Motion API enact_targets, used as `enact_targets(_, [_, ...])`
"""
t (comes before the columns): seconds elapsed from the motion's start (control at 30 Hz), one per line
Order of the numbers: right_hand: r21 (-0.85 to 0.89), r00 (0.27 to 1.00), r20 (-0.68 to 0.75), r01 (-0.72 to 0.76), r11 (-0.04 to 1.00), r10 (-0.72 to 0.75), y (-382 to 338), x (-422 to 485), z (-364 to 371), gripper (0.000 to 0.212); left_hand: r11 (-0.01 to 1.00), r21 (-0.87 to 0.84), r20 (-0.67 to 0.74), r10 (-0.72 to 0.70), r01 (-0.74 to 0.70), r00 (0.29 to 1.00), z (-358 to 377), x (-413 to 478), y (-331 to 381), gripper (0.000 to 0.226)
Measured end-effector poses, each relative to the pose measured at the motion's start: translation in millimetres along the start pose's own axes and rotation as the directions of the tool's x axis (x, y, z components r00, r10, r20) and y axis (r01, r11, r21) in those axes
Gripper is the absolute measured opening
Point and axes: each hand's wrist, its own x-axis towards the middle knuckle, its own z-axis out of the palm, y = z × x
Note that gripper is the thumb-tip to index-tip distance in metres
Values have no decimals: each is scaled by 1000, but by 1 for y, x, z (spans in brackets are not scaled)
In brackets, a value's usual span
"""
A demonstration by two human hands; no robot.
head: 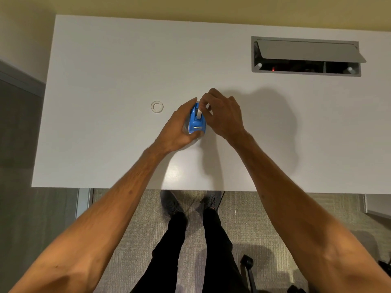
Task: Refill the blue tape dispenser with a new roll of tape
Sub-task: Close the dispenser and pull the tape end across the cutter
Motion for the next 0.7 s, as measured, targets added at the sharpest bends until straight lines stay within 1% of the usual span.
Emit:
enact_targets(0.03, [-7, 1000, -18, 4, 1000, -4, -1, -1, 0, 8, 999, 31, 7, 25, -25, 1000, 0, 1, -1, 93])
enact_targets(0.13, [-37, 998, -59, -22, 999, 19, -4, -4, -1, 10, 994, 70, -15, 88, -87, 996, 0, 4, -4, 82])
enact_targets(0.23, [-43, 998, -55, -44, 998, 42, -5, -2, -1, 12, 993, 108, 12, 39, -40, 999, 1, 7, -13, 89])
enact_targets(0.33, [-45, 998, -62, -14, 999, 11, -6, 0, -2, 14, 994, 106, 24, 26, -28, 999, 1, 5, -16, 89])
enact_targets(0.43, [-36, 997, -74, 24, 999, -27, -7, -2, -1, 18, 996, 86, 2, 14, -14, 1000, 2, 3, -12, 90])
enact_targets(0.57, [-33, 993, -83, 84, 996, -87, -4, -8, -1, 16, 997, 82, -21, 13, -11, 1000, 3, 3, -9, 90])
enact_targets(0.7, [-79, 988, -123, 85, 993, -94, -5, -21, 3, 14, 996, 87, -15, 5, -4, 1000, 2, 3, -9, 91])
